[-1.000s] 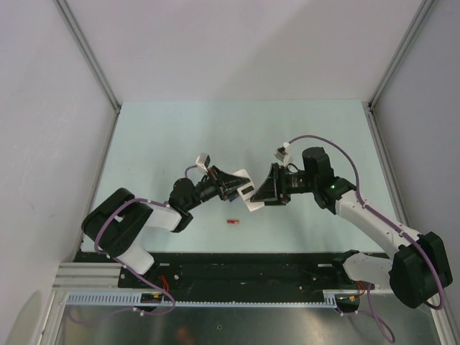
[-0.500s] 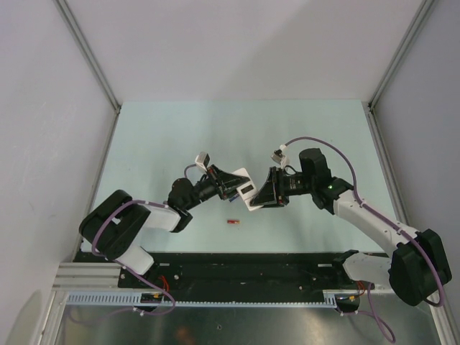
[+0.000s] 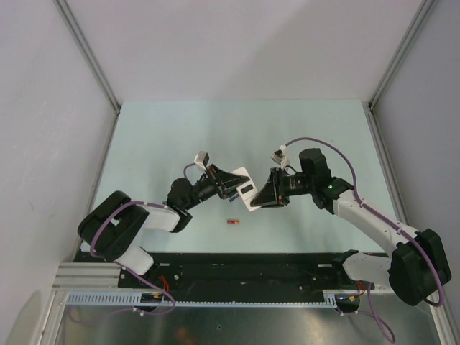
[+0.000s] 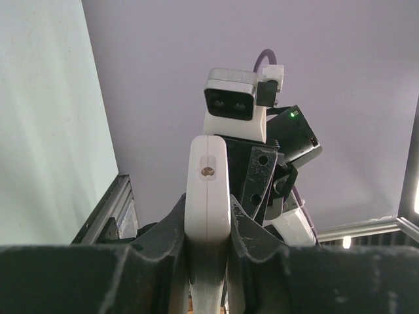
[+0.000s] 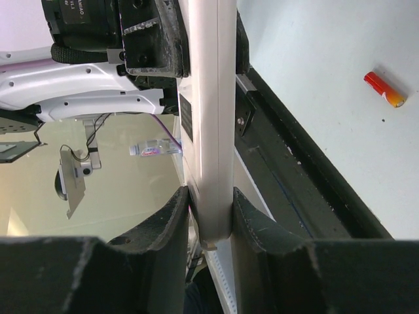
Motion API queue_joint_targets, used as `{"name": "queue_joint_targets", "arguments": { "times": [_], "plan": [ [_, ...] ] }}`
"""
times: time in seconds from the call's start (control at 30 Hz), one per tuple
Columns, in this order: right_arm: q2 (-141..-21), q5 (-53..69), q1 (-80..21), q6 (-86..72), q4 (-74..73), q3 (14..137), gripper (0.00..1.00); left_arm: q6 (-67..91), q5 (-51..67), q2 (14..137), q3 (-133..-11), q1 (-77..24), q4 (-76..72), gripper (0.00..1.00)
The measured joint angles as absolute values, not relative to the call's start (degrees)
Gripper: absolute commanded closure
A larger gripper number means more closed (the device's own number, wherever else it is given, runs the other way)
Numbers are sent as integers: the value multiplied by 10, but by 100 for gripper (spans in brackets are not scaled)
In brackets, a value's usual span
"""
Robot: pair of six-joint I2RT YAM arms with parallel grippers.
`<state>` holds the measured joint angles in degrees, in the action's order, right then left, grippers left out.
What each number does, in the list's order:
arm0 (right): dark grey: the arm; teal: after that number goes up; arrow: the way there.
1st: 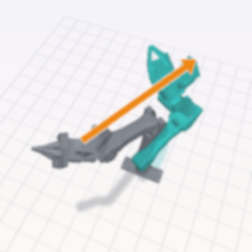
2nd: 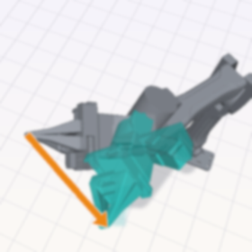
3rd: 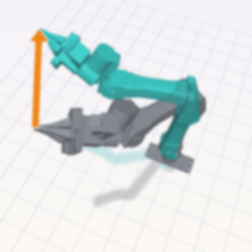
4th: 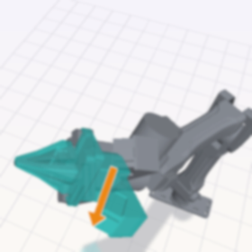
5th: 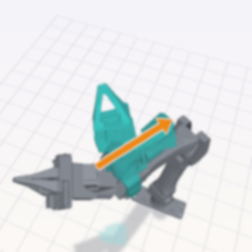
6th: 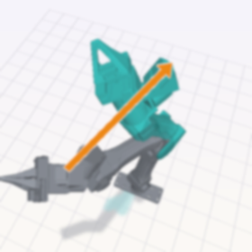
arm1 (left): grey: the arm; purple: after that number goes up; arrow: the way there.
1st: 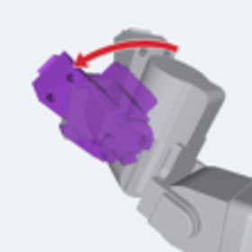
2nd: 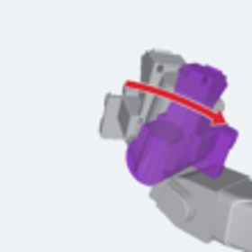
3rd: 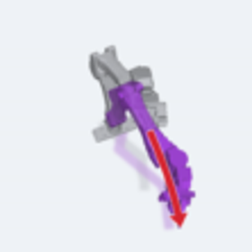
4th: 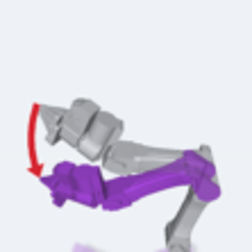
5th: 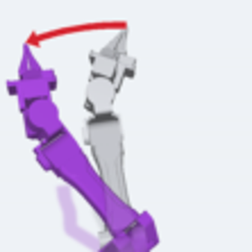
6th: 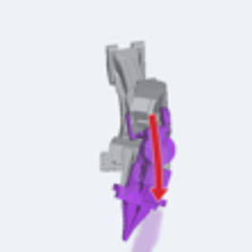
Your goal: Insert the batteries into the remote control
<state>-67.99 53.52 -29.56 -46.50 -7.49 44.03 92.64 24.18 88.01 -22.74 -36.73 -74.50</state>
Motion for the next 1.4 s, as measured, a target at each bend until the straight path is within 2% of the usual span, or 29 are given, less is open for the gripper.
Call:
{"name": "queue_joint_targets", "arguments": {
  "times": [0.27,0.53,1.1,1.4],
  "plan": [
    [-680,534,-296,-466,-77,440,88,925,243,880,-227,-367,-745,100],
    [-685,533,-296,-479,-75,440,93,923,246,880,-226,-368,-745,100],
    [-707,559,-300,-493,-82,440,95,899,223,860,-204,-386,-744,100],
    [-714,574,-300,-492,-93,447,93,889,218,849,-204,-394,-740,100]
  ]
}}
